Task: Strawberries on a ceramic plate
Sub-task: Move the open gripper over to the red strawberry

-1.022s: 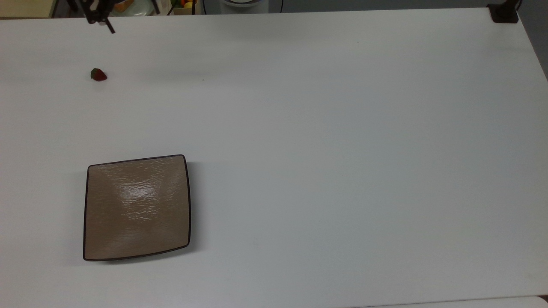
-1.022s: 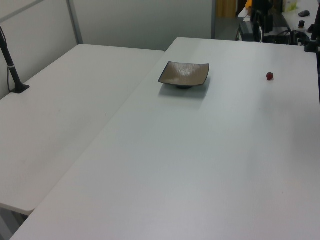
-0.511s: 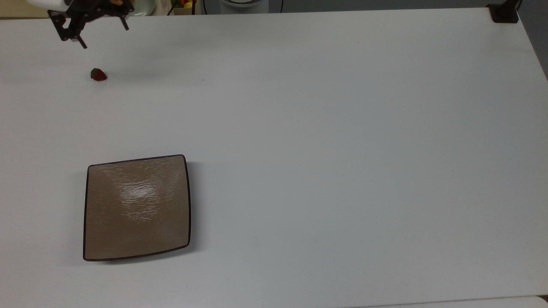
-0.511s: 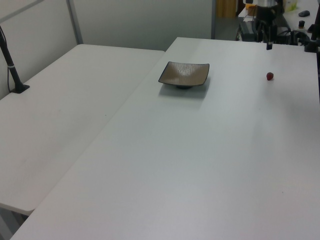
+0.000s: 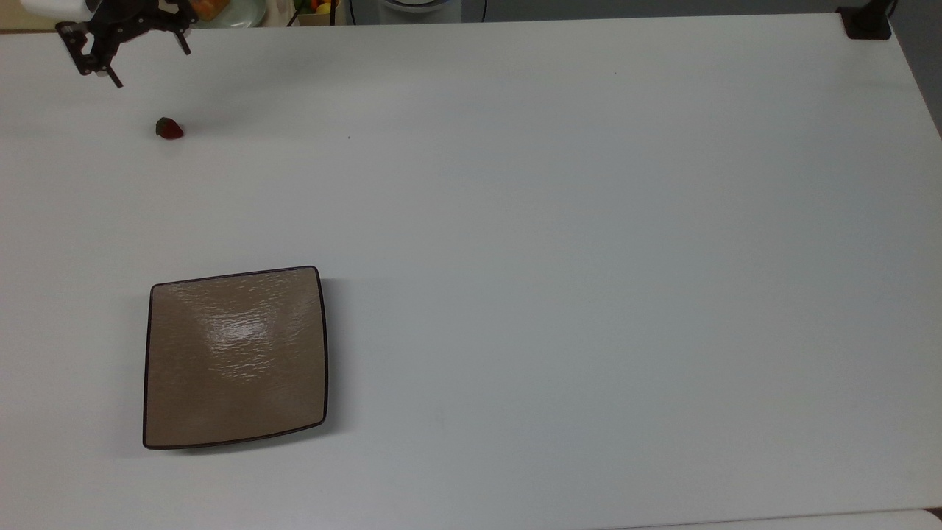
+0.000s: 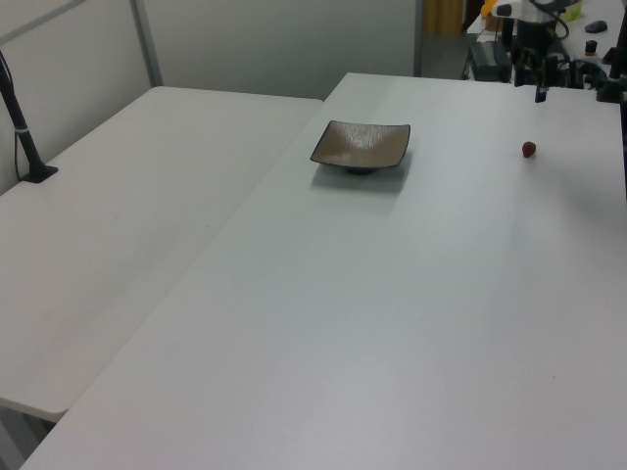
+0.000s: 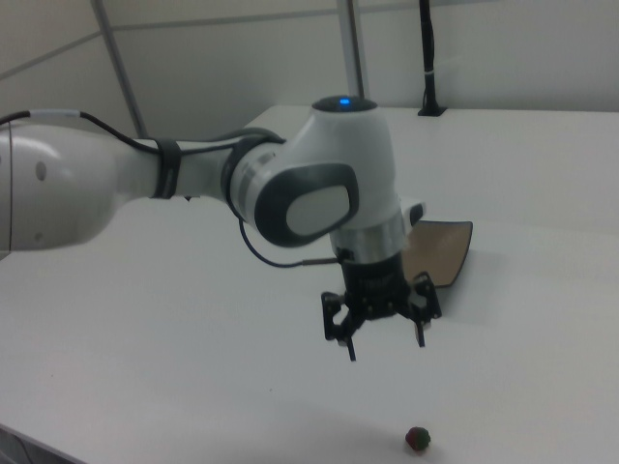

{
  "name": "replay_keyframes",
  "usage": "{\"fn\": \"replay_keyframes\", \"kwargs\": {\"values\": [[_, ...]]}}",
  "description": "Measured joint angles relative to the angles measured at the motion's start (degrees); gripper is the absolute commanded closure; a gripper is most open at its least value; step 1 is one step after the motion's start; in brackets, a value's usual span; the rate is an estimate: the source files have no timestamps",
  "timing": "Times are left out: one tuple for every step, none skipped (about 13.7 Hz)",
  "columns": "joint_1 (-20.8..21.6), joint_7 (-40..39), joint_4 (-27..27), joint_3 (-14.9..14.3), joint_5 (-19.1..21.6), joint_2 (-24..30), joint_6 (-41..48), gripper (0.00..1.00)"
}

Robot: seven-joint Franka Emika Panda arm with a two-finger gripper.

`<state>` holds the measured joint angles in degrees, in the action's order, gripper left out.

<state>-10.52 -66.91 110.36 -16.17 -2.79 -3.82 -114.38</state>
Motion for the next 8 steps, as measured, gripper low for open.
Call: {"fn": "replay_keyframes", "kwargs": {"values": [[0.0,-1.6,1.2,-0.8,0.0,-0.1,-1.9,0.00],[0.0,-2.4,1.8,-1.2,0.0,-0.3,-2.6,0.00],[-0.1,-3.0,2.3,-1.5,0.0,-0.7,-3.0,0.00],[-0.1,-3.3,2.5,-1.6,0.0,-1.0,-3.1,0.00],[-0.1,-3.5,2.5,-1.6,0.0,-1.7,-3.2,0.00],[-0.1,-3.5,2.6,-1.6,0.0,-2.2,-3.2,0.00],[-0.1,-3.5,2.6,-1.6,0.0,-2.6,-3.2,0.00],[-0.3,-3.6,2.6,-1.6,0.0,-3.1,-3.2,0.00]]}}
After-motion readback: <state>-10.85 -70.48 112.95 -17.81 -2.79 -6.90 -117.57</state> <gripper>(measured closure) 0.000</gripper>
